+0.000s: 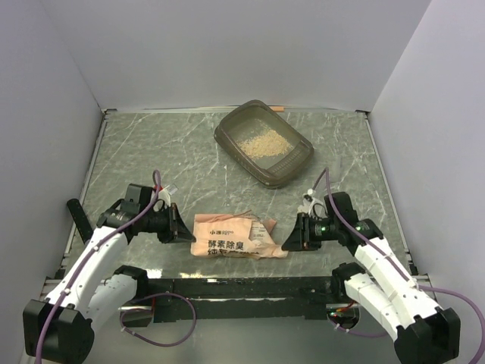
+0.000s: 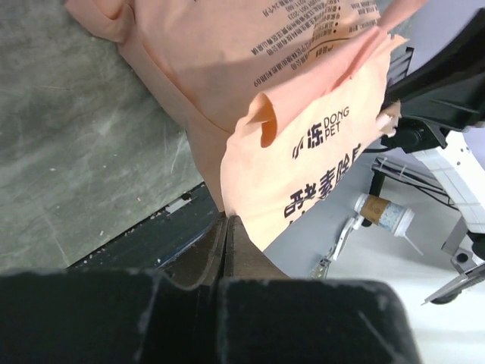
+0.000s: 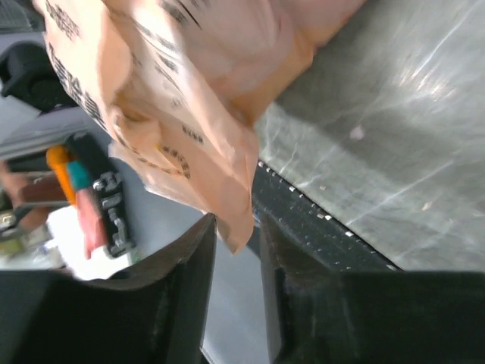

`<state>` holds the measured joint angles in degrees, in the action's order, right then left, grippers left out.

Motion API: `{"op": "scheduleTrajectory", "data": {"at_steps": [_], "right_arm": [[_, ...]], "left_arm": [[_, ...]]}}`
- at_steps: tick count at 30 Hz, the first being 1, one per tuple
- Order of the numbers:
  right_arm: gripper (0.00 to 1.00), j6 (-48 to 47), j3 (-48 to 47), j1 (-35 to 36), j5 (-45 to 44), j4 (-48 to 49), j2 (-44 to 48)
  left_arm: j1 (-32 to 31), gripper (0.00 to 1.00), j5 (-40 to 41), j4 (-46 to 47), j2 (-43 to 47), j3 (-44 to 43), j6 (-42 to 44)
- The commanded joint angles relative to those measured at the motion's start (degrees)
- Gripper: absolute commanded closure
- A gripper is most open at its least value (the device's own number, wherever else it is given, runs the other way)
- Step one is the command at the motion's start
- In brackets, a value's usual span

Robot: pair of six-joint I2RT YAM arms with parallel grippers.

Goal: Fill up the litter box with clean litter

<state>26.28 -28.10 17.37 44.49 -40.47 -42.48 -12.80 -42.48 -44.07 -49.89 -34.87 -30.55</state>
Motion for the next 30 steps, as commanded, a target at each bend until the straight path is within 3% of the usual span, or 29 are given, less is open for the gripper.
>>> {"op": "scheduleTrajectory", "data": {"at_steps": [1,5,9,14,21,30], "right_arm": [[0.57,-4.7,-11.5,-0.2,-9.4,-5.5,-0.9],[0.55,-11.8,-21.0,4.5,-12.0,-7.5,-2.0],[0.54,-16.3,-29.3,15.4,-13.8,-8.8,-5.9],[0.49,-19.9,-31.8,34.2,-20.7,-4.6,-9.1],[0.45,-24.8,-32.8,51.6,-37.1,-0.4,-15.3],[0.4,-31.9,-29.9,60.9,-51.3,8.7,-19.2]], "left_arm": [[0.7,0.99,3.4,-0.2,-0.5,-3.0,1.6],[0.8,0.99,3.3,-0.3,-1.0,-4.1,2.1],[0.8,0.99,2.8,0.0,-1.7,-4.8,2.3],[0.8,0.99,2.3,-0.3,-2.1,-6.2,2.7],[0.8,0.99,1.3,0.7,-1.8,-5.0,2.4],[0.8,0.99,0.7,1.6,-1.4,-3.7,2.6]]}}
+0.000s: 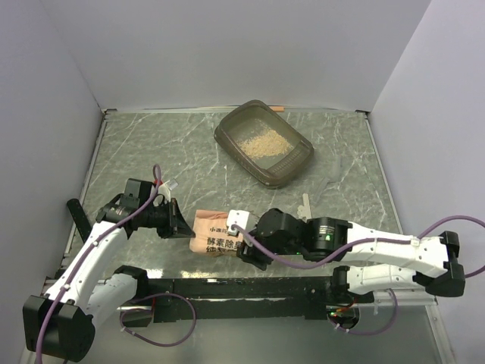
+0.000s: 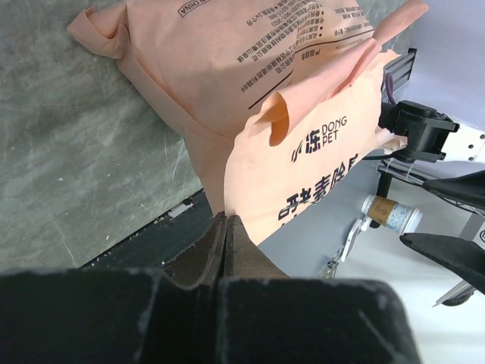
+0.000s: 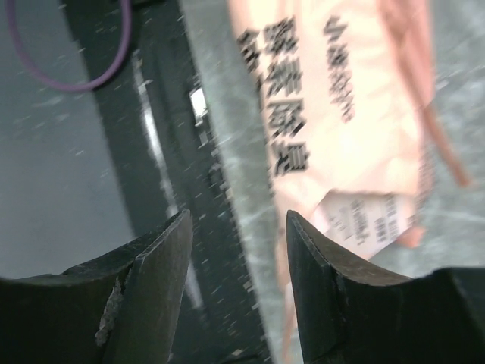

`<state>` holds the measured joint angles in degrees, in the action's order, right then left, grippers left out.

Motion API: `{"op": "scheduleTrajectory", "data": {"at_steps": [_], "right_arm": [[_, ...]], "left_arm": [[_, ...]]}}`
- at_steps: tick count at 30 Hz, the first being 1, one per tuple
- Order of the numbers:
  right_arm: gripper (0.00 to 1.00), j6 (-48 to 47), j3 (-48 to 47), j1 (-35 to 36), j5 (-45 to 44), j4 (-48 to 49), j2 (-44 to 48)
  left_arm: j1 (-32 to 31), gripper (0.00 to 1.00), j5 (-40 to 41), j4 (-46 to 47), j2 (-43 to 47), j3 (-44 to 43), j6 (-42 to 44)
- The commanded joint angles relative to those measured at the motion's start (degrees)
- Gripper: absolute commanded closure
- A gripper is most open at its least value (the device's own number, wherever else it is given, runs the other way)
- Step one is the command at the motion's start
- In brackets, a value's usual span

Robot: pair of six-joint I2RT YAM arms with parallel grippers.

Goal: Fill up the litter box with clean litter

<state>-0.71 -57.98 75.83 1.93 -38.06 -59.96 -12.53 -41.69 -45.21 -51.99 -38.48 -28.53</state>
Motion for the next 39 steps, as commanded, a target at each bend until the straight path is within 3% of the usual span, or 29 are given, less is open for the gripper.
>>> {"op": "scheduleTrajectory", "data": {"at_steps": [1,8,29,32,35,38,39], "right_arm": [[0.4,-5.8,-0.1,3.9,-9.2,6.6,-3.1],[0.4,-8.7,0.8,7.0,-14.8,8.8,-8.4],[0.43,-12.1,7.1,8.9,-21.1,14.2,-14.7],[0.5,-12.5,7.9,9.0,-22.1,14.6,-15.6],[0.63,-12.5,8.7,9.0,-23.4,14.7,-16.8],[0.85,-12.6,9.5,9.0,-24.3,15.1,-17.6],[1.0,-12.6,9.7,8.9,-24.2,15.0,-17.8]], "left_arm": [[0.4,0.99,0.1,2.7,0.6,-0.1,0.7],[0.5,0.99,-0.3,2.7,0.1,-0.5,1.2],[0.5,0.99,-1.0,2.5,-1.4,-1.1,1.5],[0.5,0.99,-2.0,2.9,-1.6,-1.2,1.3],[0.4,0.99,-2.3,3.2,-1.8,-1.3,1.2],[0.5,0.99,-3.0,3.1,-2.0,-1.6,1.2],[0.5,0.99,-3.4,3.1,-2.1,-1.8,1.1]]}}
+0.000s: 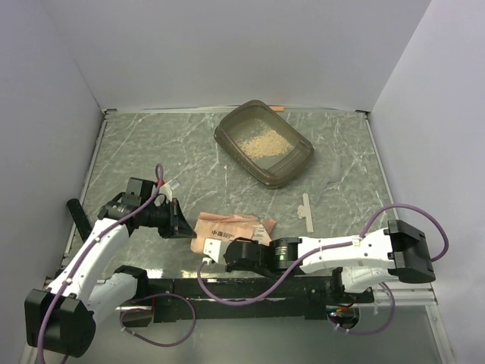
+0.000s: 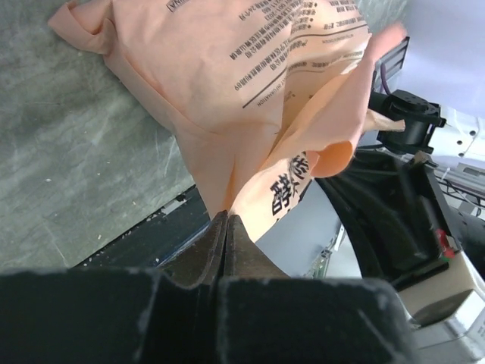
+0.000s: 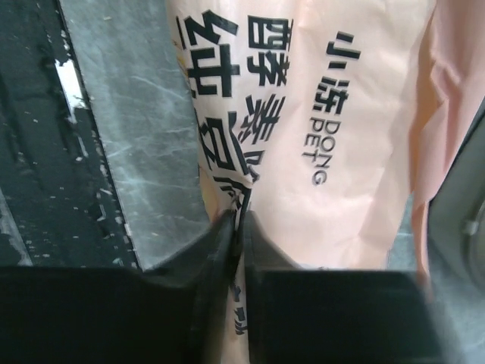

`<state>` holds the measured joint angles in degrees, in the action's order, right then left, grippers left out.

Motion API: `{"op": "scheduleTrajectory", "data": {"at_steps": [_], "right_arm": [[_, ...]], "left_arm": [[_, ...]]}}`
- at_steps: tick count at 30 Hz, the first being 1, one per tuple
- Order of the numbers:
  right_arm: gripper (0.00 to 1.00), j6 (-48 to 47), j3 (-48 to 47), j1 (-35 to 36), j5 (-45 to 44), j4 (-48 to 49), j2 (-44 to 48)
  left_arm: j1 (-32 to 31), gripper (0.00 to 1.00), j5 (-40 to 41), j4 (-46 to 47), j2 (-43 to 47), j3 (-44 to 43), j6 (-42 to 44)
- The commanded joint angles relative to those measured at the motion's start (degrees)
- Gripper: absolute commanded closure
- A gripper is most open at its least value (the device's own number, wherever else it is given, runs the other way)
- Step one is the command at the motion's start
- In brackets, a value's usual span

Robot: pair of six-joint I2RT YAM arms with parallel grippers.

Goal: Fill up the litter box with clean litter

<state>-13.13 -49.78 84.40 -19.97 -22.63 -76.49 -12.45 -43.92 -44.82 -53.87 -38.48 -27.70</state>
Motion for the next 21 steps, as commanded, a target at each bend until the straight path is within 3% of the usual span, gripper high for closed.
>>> {"op": "scheduleTrajectory", "data": {"at_steps": [1,4,10,15,21], "right_arm": [[1.0,-0.2,1.5,0.4,-2.3,-0.7,-1.4],[1.0,-1.3,1.0,-0.4,0.2,-1.6,0.3],[1.0,-5.2,-7.0,-9.1,11.2,-9.0,6.9],[1.0,-10.5,-17.2,-17.8,19.5,-15.9,7.5],[1.0,-13.3,-23.9,-25.1,33.7,-21.2,4.8]], "left_arm": [[0.3,0.99,-1.6,2.7,-0.2,-1.9,0.4],[0.4,0.99,-2.6,2.7,0.1,-3.5,0.8],[0.4,0.99,0.1,2.9,2.4,-11.9,2.9],[0.3,0.99,-0.2,7.6,4.5,-17.7,4.6],[0.1,0.94,-6.7,16.8,6.1,-19.3,7.4]]}}
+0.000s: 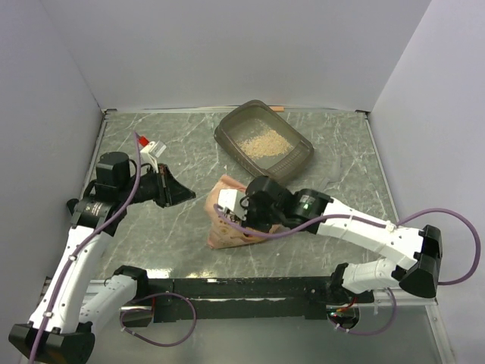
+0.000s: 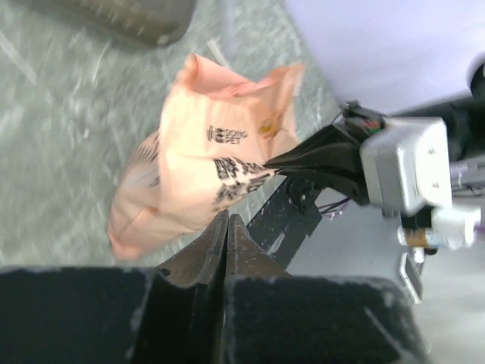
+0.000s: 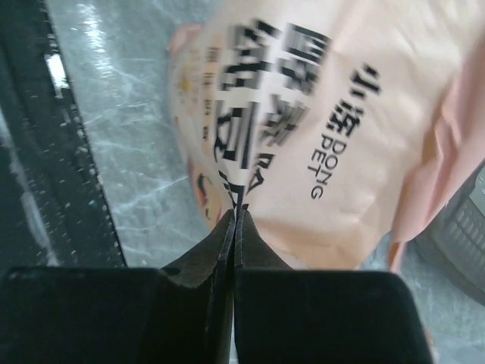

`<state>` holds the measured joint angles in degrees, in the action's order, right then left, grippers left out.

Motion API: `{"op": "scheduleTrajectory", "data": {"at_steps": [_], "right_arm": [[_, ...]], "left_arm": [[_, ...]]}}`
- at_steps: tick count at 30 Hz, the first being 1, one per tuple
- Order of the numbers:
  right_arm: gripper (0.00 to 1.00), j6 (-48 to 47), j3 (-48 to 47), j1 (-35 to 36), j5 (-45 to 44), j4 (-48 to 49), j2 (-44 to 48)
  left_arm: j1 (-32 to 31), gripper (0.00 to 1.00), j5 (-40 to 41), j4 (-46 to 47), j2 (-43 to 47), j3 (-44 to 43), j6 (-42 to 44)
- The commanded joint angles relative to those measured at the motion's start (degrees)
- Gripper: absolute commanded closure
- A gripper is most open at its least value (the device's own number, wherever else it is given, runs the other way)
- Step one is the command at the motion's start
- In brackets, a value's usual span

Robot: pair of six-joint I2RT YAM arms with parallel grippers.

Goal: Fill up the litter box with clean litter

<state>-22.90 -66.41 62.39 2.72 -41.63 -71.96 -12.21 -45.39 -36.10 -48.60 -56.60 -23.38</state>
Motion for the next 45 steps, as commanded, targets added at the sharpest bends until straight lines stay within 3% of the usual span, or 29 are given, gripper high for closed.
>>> {"op": "scheduleTrajectory", "data": {"at_steps": [1,4,8,11,22,31,35,36,37,39,45], "right_arm": [[1.0,-3.6,-7.5,-3.8,12.0,-2.5,-0.3],[1.0,-3.0,-7.6,-4.4,13.7,-2.7,-1.9],[1.0,-1.6,-5.9,-4.4,15.2,-1.3,-1.8],[1.0,-0.2,-4.0,-4.5,15.5,0.6,-0.8],[1.0,3.9,5.2,-4.6,16.3,6.9,2.8],[1.0,6.3,9.0,-5.8,16.8,10.1,3.3],[1.0,7.0,8.2,-6.9,15.3,10.0,3.7],[0.93,7.4,8.1,-6.9,13.8,10.0,4.2],[0.74,7.9,7.7,-6.9,12.6,10.2,4.6],[0.61,8.5,7.4,-6.9,9.3,10.3,6.3],[0.38,10.6,5.3,-7.2,-4.3,9.8,13.6]], "left_arm": [[-0.5,0.92,-6.0,9.2,0.9,-0.1,3.5],[-4.0,0.85,-4.8,14.4,0.5,2.8,4.3],[-19.2,0.77,5.4,16.5,-3.2,4.1,8.2],[-25.6,0.74,11.6,16.0,-5.8,4.0,12.2],[-29.5,0.65,23.5,24.8,-2.2,11.3,21.0],[-32.3,0.6,20.2,27.6,-3.4,12.1,25.0],[-32.5,0.59,23.1,26.7,-5.8,12.6,26.6],[-32.4,0.59,24.1,26.3,-6.4,12.3,26.8],[-32.5,0.59,26.8,25.8,-7.7,12.1,26.2],[-32.5,0.61,28.4,25.1,-8.4,11.3,25.8],[-32.7,0.62,33.2,24.1,-0.9,10.3,21.6]]}}
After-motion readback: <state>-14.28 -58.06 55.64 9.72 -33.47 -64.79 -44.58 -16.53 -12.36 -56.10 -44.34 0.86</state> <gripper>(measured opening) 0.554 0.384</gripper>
